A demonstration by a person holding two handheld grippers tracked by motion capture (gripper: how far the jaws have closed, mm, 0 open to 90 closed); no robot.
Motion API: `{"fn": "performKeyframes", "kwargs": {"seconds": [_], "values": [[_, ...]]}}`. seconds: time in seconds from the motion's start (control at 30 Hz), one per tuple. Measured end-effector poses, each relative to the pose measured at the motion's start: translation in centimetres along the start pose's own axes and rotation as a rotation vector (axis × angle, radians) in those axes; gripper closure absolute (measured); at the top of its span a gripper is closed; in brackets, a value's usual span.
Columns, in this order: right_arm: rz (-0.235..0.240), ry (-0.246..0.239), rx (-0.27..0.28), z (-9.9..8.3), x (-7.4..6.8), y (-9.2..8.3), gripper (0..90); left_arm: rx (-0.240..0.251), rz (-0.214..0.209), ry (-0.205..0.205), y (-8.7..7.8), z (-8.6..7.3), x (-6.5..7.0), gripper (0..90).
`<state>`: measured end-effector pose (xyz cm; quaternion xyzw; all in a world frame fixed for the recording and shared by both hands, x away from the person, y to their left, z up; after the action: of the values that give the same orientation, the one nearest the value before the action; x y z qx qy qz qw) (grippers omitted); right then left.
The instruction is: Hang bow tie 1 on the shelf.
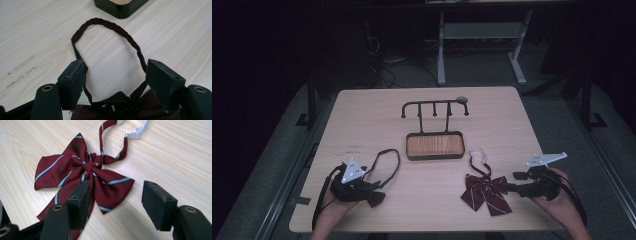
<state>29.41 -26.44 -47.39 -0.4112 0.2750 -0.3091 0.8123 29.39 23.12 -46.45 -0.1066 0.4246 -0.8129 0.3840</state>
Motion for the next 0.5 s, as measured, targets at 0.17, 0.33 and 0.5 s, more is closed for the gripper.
{"fn": "performKeyframes", "kwargs": {"seconds": [0.17, 0.33, 0.5], "values": [[0.007, -0.010, -0.022, 0.9, -0.3, -0.1, 41.5, 0.010, 0.000, 0.003, 0.0, 0.2, 0.0, 31.6], [0.017, -0.032, -0.054, 2.2, -0.6, 0.4, 42.6, 0.004, 0.009, 0.010, -0.1, 0.1, 0.0, 31.6], [0.025, -0.042, -0.074, 3.1, -0.6, 0.8, 43.3, 0.011, 0.013, -0.001, -0.3, 0.0, -0.1, 31.6]]}}
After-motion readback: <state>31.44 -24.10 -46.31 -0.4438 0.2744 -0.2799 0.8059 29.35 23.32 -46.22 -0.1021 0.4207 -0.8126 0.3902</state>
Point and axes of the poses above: each handheld gripper's, and its own axes: y roughly forward along the jaws, z roughly out of its top, x roughly to its right, the point moved 5 cm from there along y, roughly forward along the jaws, and after that the axes turned 9 degrees about -x, right-handed, at the moved point
